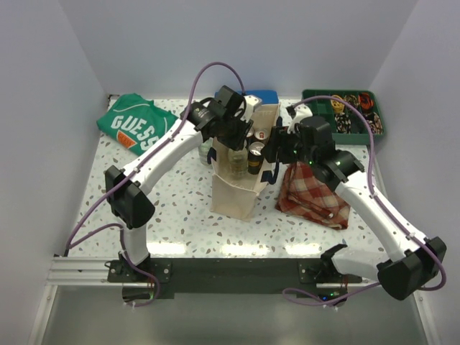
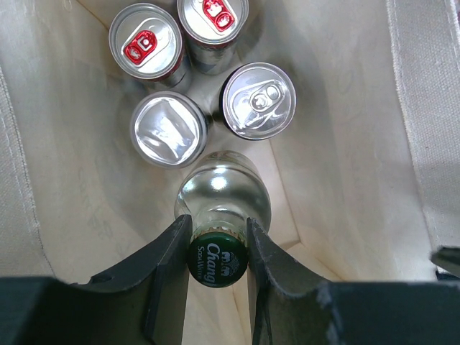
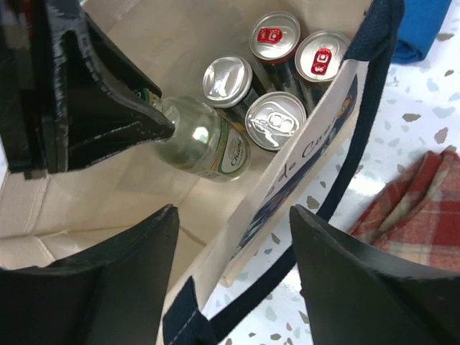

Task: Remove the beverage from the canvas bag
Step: Take out the drink from the canvas bag, then place the drink at the center of the board.

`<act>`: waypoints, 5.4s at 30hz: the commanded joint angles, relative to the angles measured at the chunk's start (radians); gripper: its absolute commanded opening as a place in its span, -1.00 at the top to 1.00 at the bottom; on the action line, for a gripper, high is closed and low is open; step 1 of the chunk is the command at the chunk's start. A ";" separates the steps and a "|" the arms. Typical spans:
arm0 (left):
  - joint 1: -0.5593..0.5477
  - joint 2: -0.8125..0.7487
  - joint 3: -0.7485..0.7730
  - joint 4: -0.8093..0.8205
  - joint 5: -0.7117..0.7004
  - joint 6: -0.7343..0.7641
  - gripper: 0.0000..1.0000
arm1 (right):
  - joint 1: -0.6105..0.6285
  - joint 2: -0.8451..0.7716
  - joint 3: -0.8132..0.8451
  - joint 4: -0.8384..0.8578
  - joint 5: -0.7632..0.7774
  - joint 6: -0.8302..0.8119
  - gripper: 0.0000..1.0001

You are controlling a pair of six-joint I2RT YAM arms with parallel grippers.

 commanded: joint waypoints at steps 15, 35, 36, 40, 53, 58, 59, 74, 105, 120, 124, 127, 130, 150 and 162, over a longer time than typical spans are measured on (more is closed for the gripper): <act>-0.006 -0.113 0.035 0.130 0.050 0.012 1.00 | 0.002 -0.001 -0.002 0.006 0.120 0.108 0.75; -0.015 -0.104 0.066 0.119 0.053 0.015 1.00 | -0.015 0.075 0.104 -0.066 0.233 0.003 1.00; -0.017 -0.103 0.067 0.119 0.053 0.015 1.00 | -0.016 0.078 0.106 -0.066 0.238 -0.001 1.00; -0.015 -0.101 0.080 0.119 0.053 0.015 1.00 | -0.033 0.102 0.152 -0.094 0.244 -0.032 1.00; -0.017 -0.095 0.130 0.101 0.055 0.020 1.00 | -0.052 0.084 0.175 -0.135 0.174 -0.098 0.09; -0.017 -0.093 0.181 0.078 0.047 0.023 1.00 | -0.050 0.038 0.163 -0.141 0.146 -0.087 -0.07; -0.017 -0.095 0.189 0.075 0.043 0.023 1.00 | -0.050 0.024 0.156 -0.137 0.142 -0.083 -0.08; -0.017 -0.170 0.271 0.060 -0.017 0.023 1.00 | -0.050 -0.171 0.012 -0.063 0.221 -0.029 -0.26; -0.017 -0.443 0.158 0.218 -0.434 0.028 1.00 | -0.052 -0.214 -0.078 -0.065 0.273 -0.010 -0.26; 0.103 -0.543 -0.210 0.339 -0.524 -0.017 1.00 | -0.052 -0.188 -0.068 -0.065 0.276 -0.006 -0.25; 0.169 -0.580 -0.325 0.408 -0.477 -0.031 1.00 | -0.052 -0.189 -0.071 -0.063 0.286 -0.004 -0.25; 0.183 -0.586 -0.380 0.443 -0.470 -0.037 1.00 | -0.050 -0.201 -0.075 -0.057 0.309 0.012 -0.28; 0.186 -0.590 -0.445 0.500 -0.468 -0.042 1.00 | -0.052 -0.226 -0.089 -0.043 0.319 0.019 -0.34; 0.229 -0.525 -0.687 0.747 -0.447 -0.106 1.00 | -0.050 -0.304 -0.124 -0.037 0.401 -0.015 -0.97; 0.258 -0.433 -0.710 0.854 -0.438 -0.118 1.00 | -0.052 -0.297 -0.135 -0.043 0.401 -0.023 -0.97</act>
